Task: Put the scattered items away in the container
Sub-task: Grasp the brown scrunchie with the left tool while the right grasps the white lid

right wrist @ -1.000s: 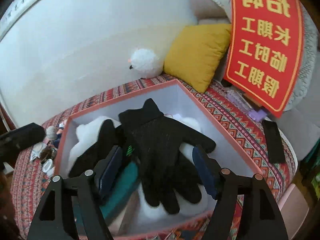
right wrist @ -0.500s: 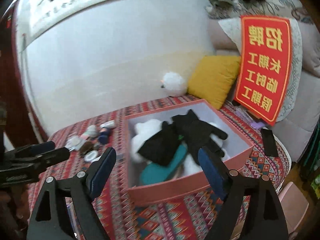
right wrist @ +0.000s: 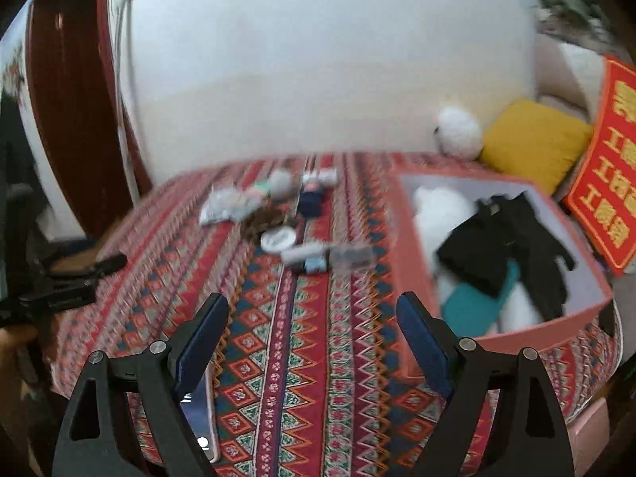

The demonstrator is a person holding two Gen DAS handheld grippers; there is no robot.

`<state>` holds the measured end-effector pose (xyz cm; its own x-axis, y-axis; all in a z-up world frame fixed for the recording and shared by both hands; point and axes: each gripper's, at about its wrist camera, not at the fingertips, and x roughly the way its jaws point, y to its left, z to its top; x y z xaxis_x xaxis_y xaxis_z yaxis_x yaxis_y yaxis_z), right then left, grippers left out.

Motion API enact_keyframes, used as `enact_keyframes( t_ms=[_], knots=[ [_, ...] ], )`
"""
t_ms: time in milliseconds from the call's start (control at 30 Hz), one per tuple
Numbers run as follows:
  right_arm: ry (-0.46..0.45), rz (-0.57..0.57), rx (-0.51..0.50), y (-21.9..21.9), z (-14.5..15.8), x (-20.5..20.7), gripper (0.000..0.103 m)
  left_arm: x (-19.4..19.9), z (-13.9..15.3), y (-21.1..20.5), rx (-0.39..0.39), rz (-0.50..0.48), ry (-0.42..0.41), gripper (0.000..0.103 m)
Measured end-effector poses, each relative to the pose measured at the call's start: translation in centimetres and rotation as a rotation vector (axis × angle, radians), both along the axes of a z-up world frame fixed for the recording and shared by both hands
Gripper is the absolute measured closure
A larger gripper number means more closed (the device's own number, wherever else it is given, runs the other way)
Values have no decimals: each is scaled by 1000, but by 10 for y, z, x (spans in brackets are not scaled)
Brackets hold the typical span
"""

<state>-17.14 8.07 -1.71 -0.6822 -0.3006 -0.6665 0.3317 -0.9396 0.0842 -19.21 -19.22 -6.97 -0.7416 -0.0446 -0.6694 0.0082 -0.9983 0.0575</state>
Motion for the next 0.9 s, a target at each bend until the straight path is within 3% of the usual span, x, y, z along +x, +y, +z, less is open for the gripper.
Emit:
enact_keyframes(
  t_ms=[133, 300, 633, 700, 733, 833, 900],
  knots=[
    [-109, 9, 51, -26, -43, -41, 14, -39, -25, -4, -6, -73, -28, 15],
    [-172, 3, 46, -30, -72, -75, 14, -112, -52, 20, 29, -177, -51, 15],
    [-202, 10, 26, -27, -98, -129, 14, -238, -97, 60, 21, -166, -108, 16],
    [-215, 10, 25, -25, -105, -136, 15, -250, -108, 58, 52, -163, -143, 41],
    [-221, 12, 26, -24, -107, -139, 17, -256, -113, 55, 81, -161, -166, 66],
    [-231, 28, 20, -23, -111, -142, 25, -249, -113, 43, 124, -125, -171, 87],
    [-234, 42, 10, -25, -112, -141, 32, -239, -108, 33, 157, -101, -164, 88]
  ],
)
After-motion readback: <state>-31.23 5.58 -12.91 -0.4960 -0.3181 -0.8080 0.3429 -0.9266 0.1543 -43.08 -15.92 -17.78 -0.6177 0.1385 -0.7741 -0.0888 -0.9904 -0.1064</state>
